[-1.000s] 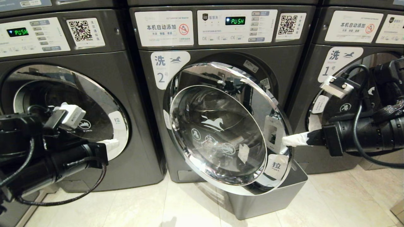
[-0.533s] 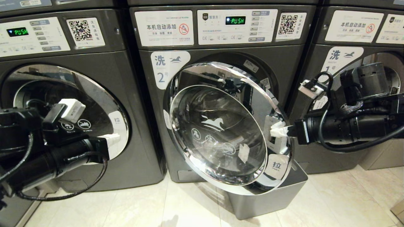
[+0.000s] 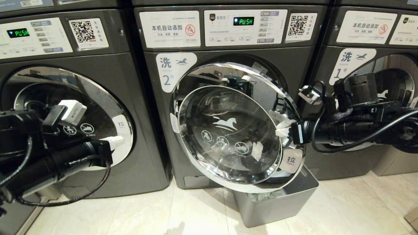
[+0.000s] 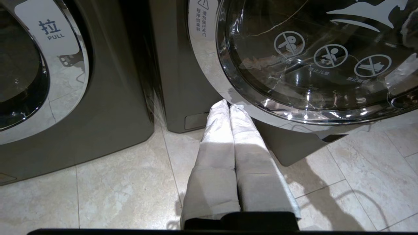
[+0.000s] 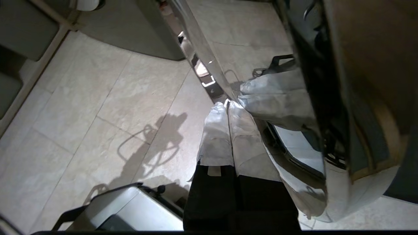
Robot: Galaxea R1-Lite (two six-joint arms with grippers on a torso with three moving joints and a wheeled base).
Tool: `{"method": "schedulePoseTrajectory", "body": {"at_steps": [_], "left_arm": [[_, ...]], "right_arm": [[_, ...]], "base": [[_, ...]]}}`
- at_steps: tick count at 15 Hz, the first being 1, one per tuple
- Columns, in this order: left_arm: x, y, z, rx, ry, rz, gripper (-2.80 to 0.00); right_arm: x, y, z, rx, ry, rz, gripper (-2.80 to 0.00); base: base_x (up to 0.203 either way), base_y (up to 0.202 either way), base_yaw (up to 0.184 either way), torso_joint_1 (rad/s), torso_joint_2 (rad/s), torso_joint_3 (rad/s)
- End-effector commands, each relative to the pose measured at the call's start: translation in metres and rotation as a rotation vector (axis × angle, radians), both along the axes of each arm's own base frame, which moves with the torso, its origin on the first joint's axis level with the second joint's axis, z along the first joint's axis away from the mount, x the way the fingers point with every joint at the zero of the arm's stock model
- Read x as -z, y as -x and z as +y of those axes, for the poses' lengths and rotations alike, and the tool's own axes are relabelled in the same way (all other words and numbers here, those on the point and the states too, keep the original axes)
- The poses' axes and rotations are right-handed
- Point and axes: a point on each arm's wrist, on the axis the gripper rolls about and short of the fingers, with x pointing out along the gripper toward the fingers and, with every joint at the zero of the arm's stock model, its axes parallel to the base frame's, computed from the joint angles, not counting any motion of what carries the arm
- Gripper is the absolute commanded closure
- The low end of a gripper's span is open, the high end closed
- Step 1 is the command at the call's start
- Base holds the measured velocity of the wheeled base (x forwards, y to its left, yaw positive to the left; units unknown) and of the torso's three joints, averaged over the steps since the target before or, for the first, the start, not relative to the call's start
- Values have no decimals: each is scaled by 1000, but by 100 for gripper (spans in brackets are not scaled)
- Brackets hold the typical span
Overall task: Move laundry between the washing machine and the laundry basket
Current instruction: Close the washing machine door with the left hand
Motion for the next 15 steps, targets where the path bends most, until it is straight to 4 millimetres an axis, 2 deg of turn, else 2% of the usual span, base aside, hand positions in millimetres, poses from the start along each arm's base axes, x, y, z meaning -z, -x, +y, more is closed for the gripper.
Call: {"method": "schedulePoseTrajectory", "body": {"at_steps": [1,7,11,15], "left_arm": [[-2,1,0,1,2,-10,0],[-1,3,0,2,2,-8,0],[-3,7,1,0,4,-18,0],[4,16,2,0,1,5,0]], "right_arm": [[12,-17,2,74,27,-32,0],[22,-54,-6,231,51,-128,0],[24,-89,-24,322,56,-166,0],[25,-127,-45,396,47,-218,0]], "base": [[0,0,0,0,0,0],[0,0,0,0,0,0],[0,0,0,0,0,0],[0,0,0,0,0,0]]}}
